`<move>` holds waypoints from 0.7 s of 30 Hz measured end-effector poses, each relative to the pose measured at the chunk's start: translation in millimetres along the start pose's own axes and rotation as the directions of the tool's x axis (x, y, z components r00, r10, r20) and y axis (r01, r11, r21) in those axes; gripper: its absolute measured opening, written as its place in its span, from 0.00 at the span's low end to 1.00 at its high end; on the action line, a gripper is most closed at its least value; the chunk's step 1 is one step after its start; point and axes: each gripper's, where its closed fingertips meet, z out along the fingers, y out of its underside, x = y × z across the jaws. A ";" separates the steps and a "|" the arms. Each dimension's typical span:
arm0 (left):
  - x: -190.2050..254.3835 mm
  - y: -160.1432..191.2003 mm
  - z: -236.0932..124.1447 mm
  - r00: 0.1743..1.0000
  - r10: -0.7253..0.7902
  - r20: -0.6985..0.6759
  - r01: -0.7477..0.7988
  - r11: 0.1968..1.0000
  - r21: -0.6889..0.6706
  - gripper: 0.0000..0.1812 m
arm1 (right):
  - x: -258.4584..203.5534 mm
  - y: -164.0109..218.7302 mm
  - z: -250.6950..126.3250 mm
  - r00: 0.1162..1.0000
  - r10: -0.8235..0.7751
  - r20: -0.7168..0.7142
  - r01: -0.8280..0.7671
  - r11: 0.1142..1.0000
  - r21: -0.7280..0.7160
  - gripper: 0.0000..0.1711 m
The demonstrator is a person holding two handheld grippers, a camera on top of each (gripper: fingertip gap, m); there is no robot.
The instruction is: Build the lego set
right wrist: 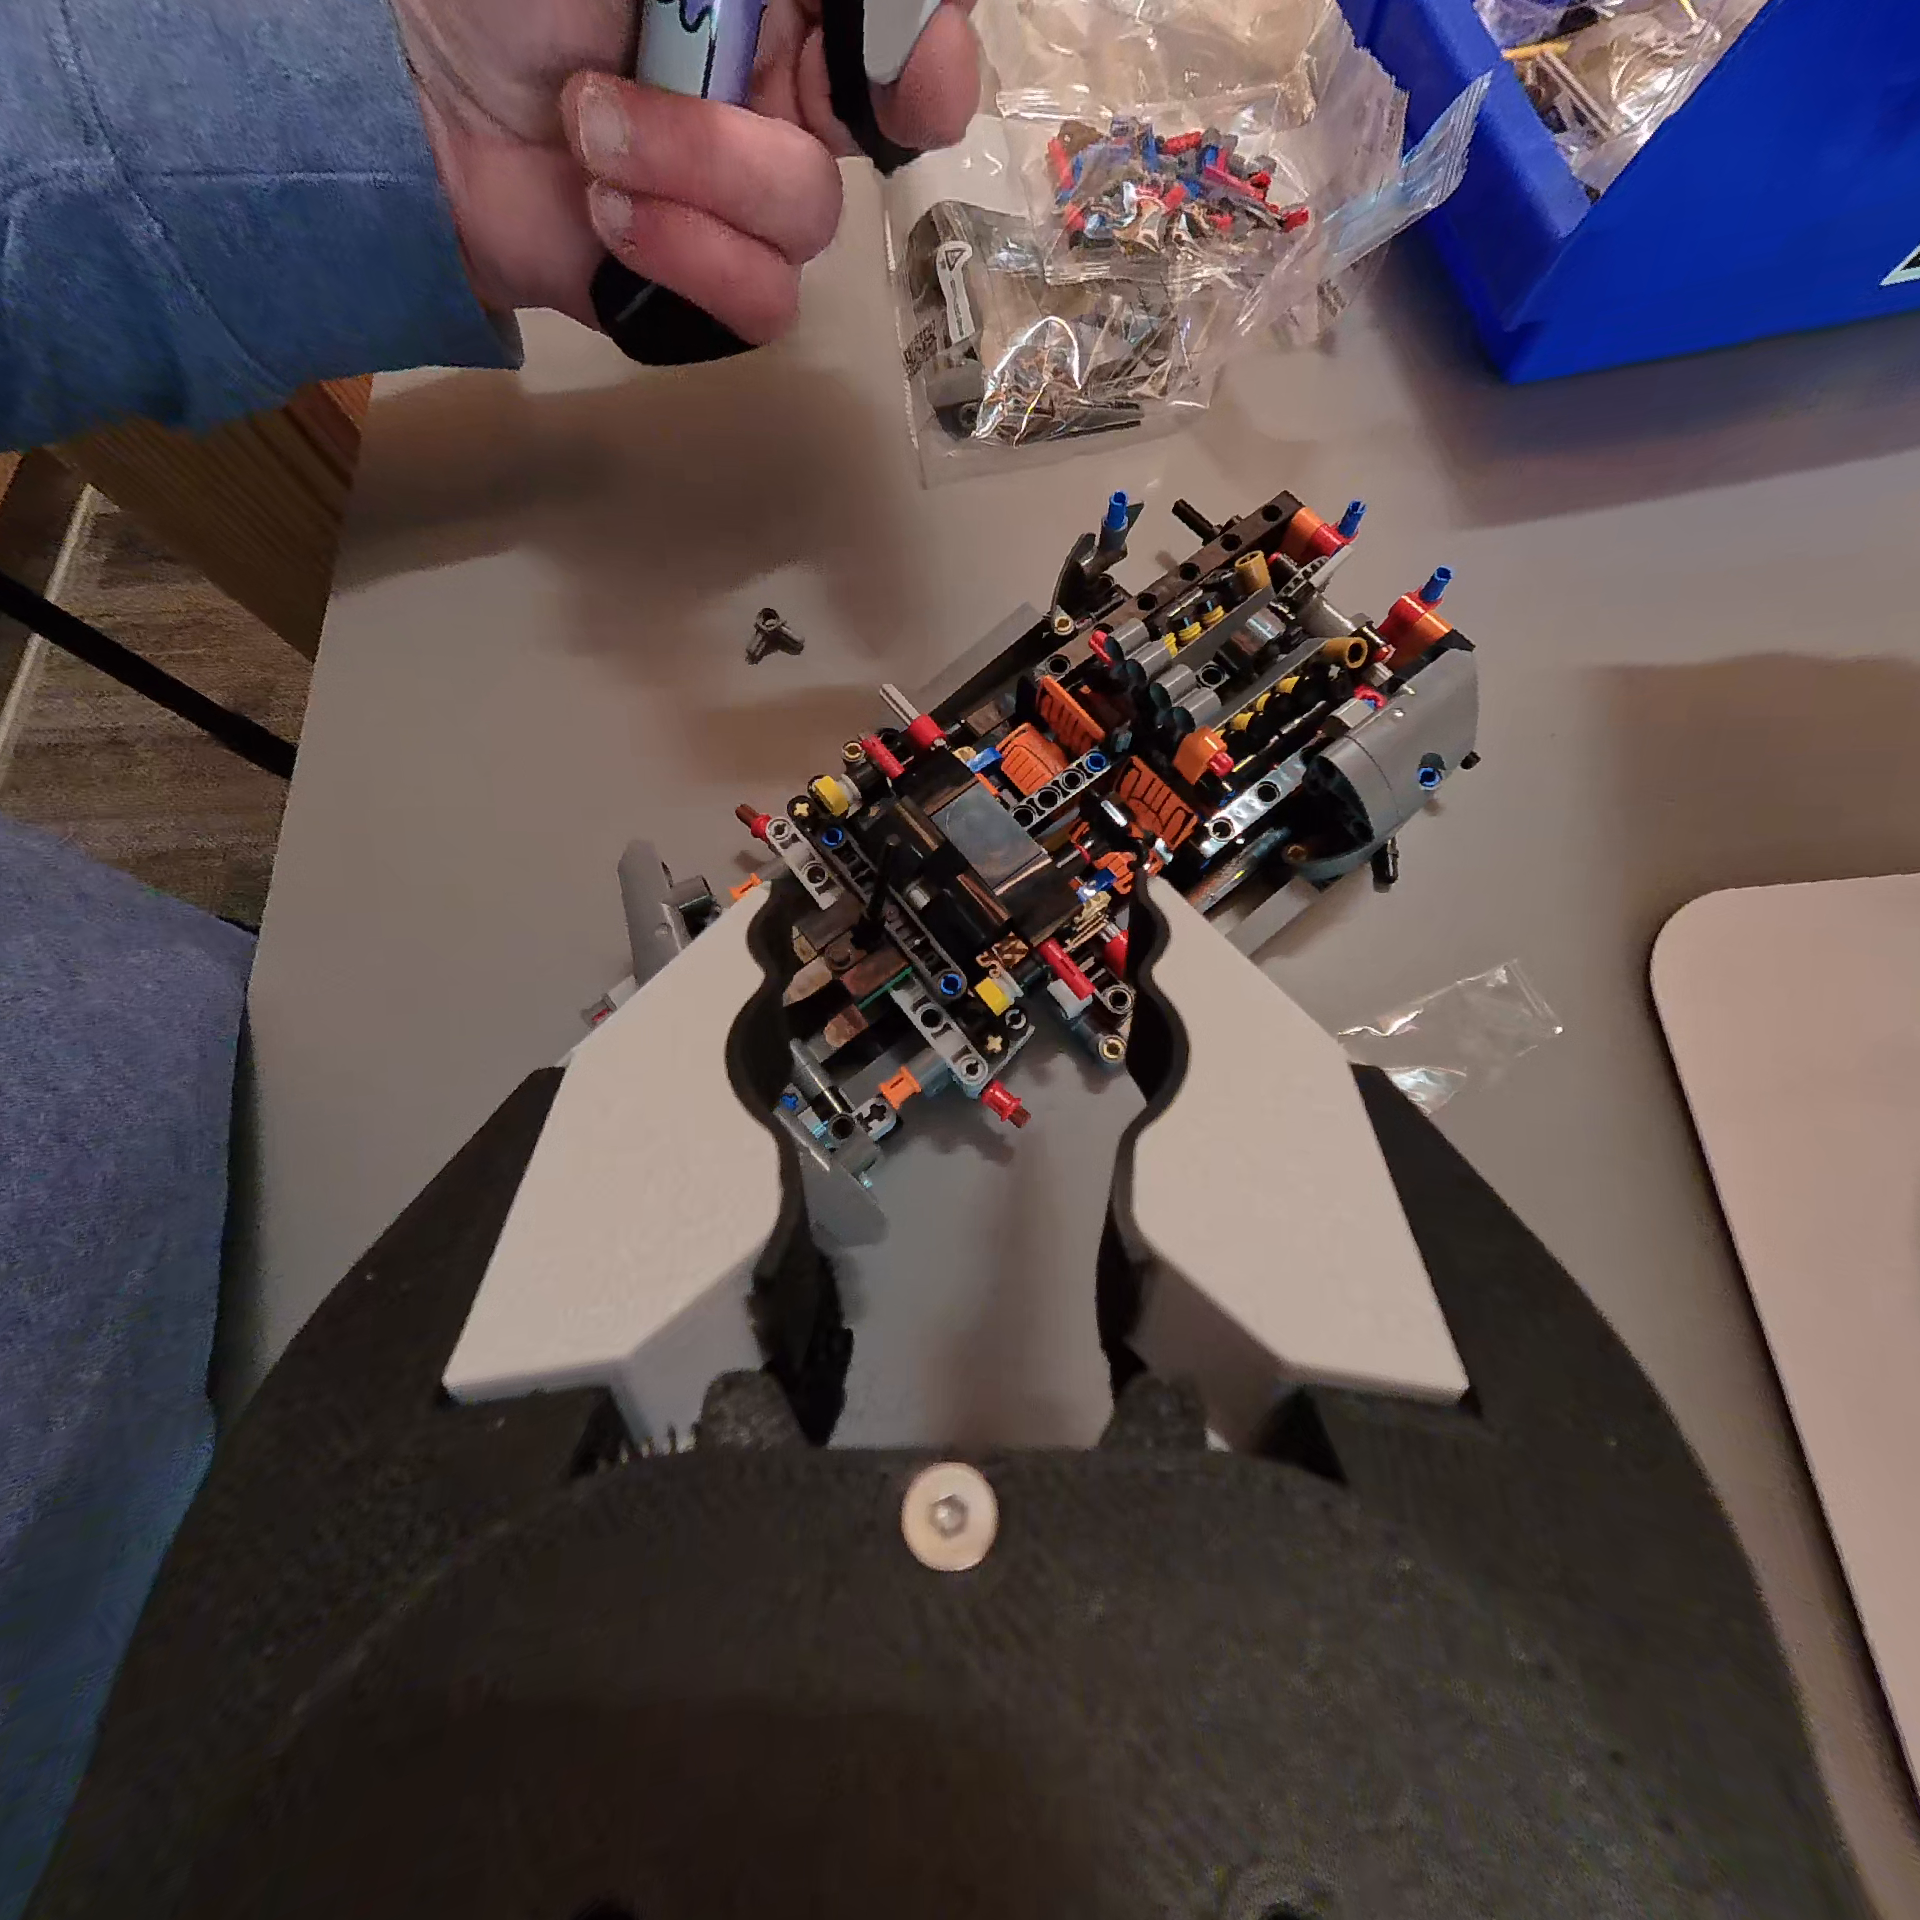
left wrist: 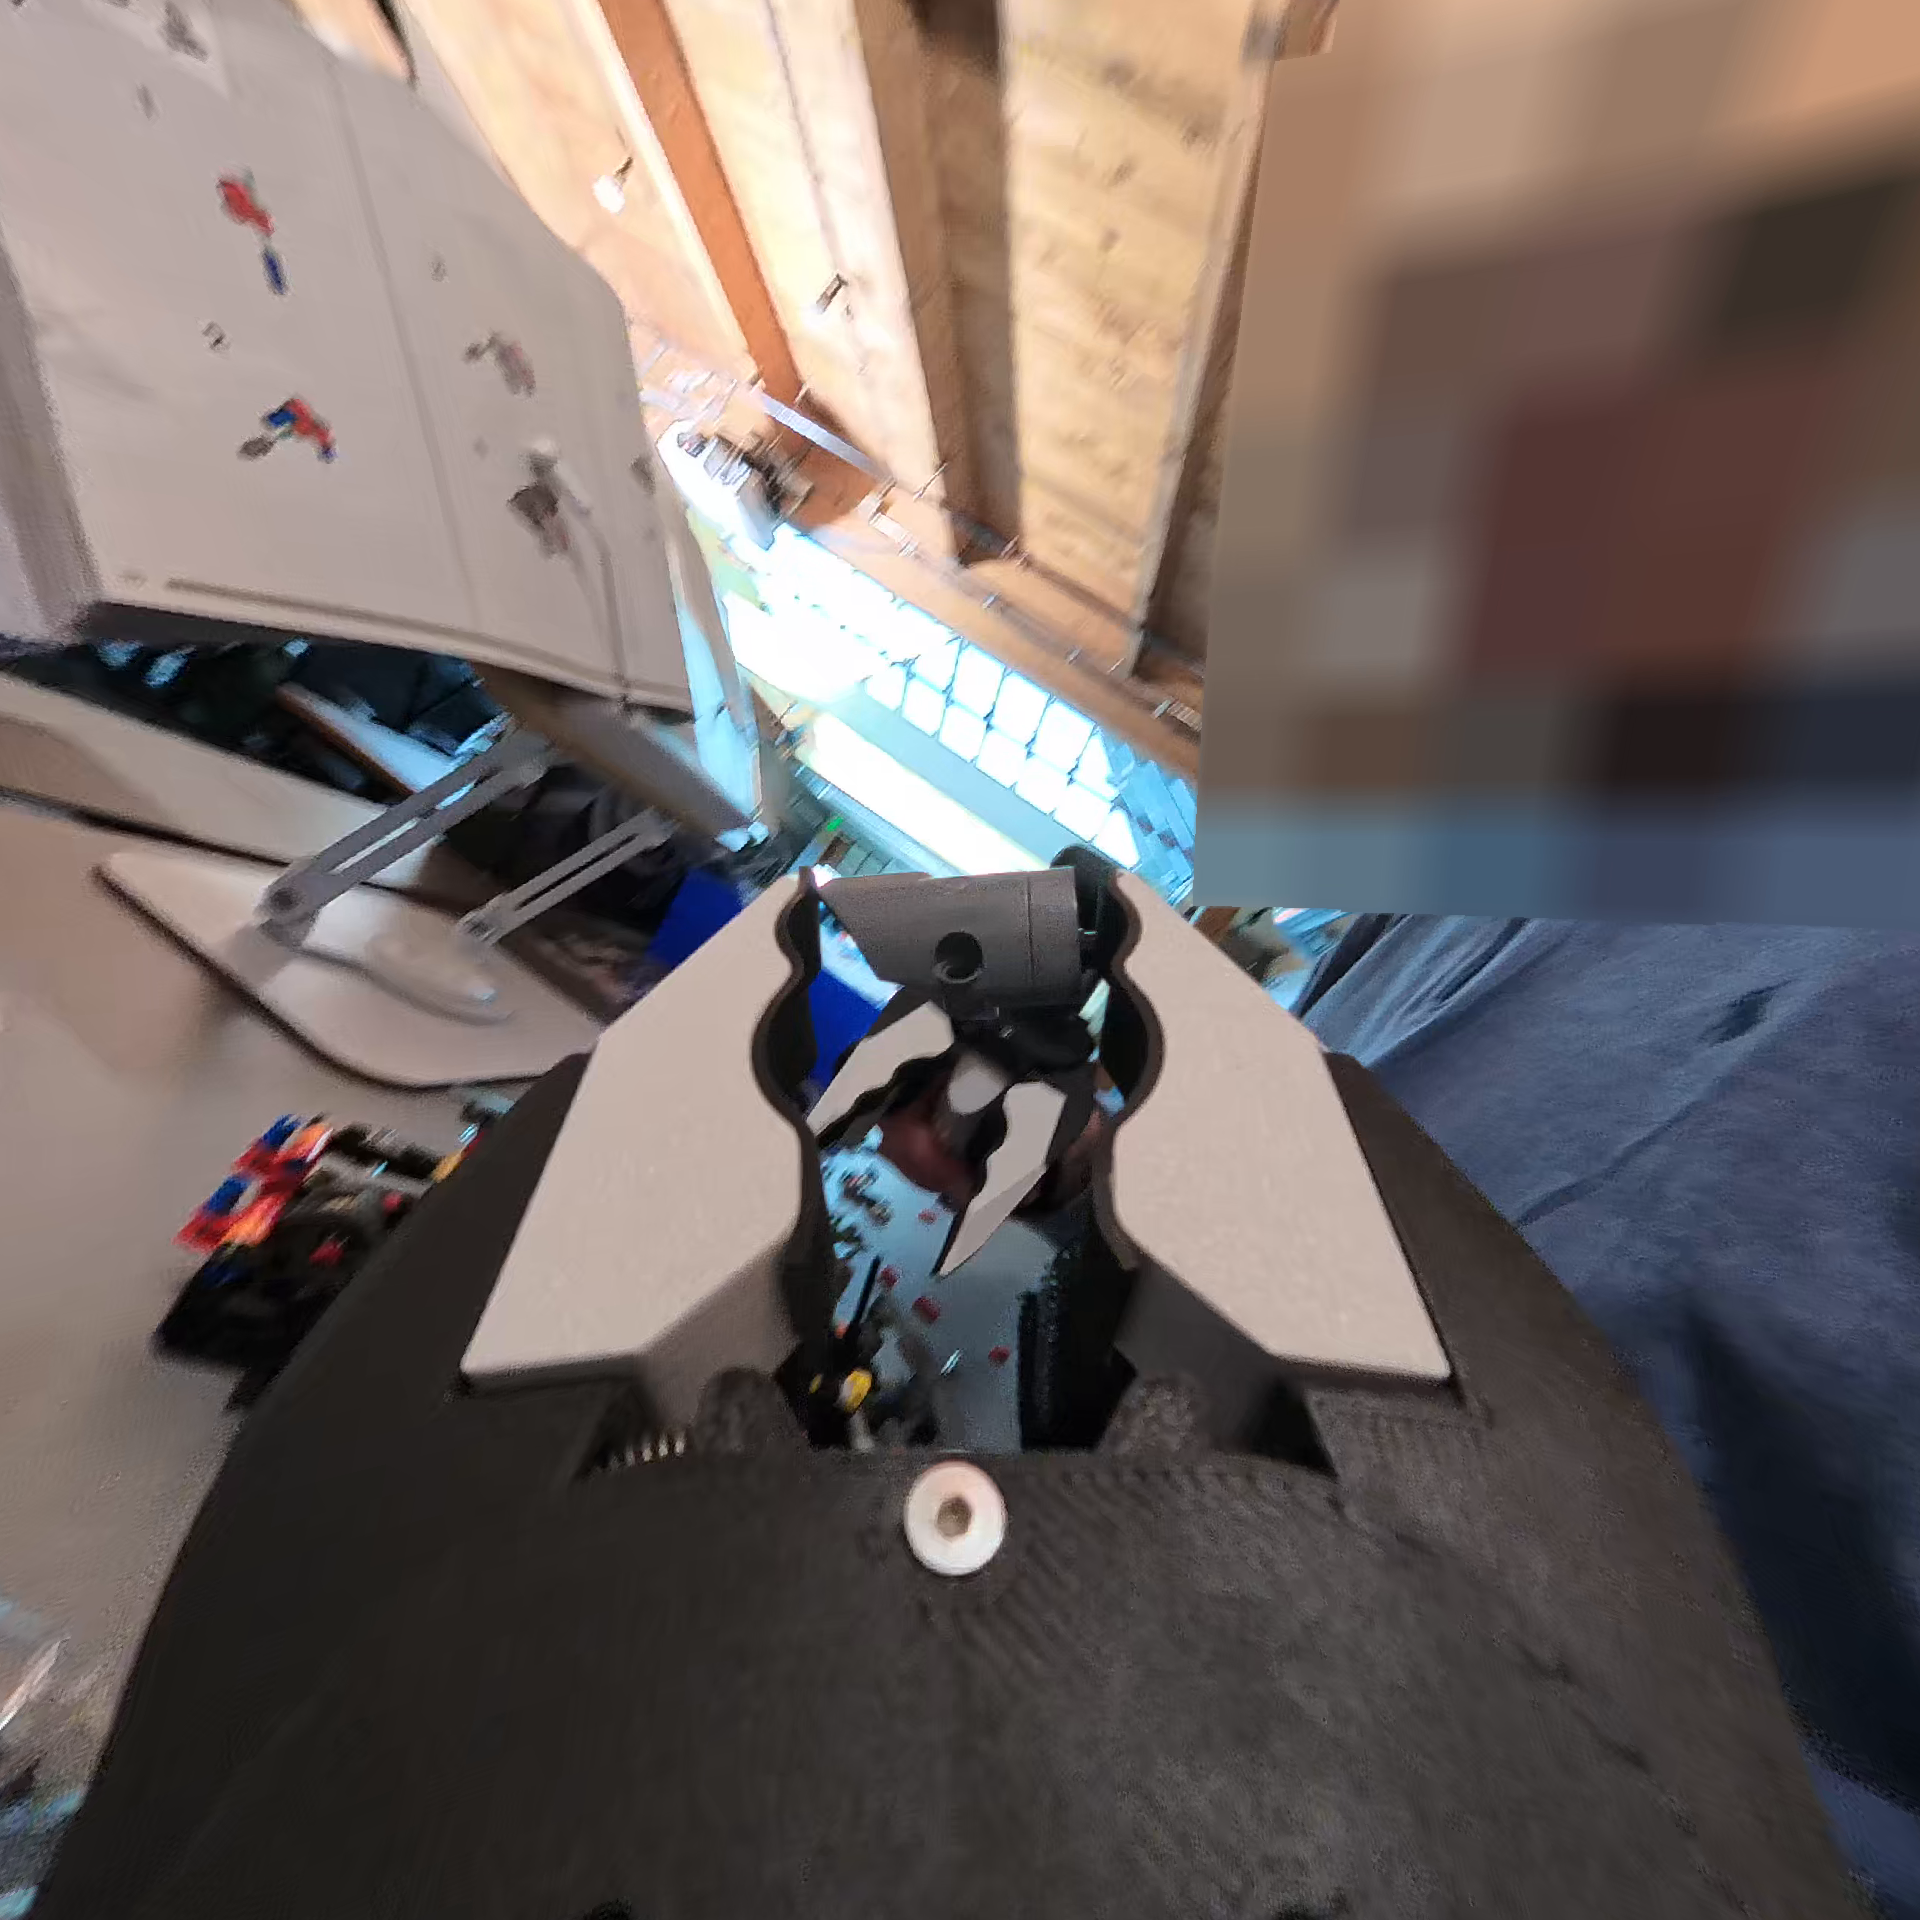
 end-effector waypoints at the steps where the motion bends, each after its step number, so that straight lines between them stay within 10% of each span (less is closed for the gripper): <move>1: 2.1 -2.5 0.4 1.000 -0.002 -0.014 0.002 1.000 0.012 0.28 | -0.2 -0.3 -0.8 1.000 0.001 -0.001 -0.001 1.000 0.002 0.36; 21: 0.1 8.5 0.4 0.997 0.055 0.052 -0.048 0.992 -0.118 0.28 | -8.5 4.3 -4.0 1.000 0.005 0.003 -0.005 1.000 -0.003 0.36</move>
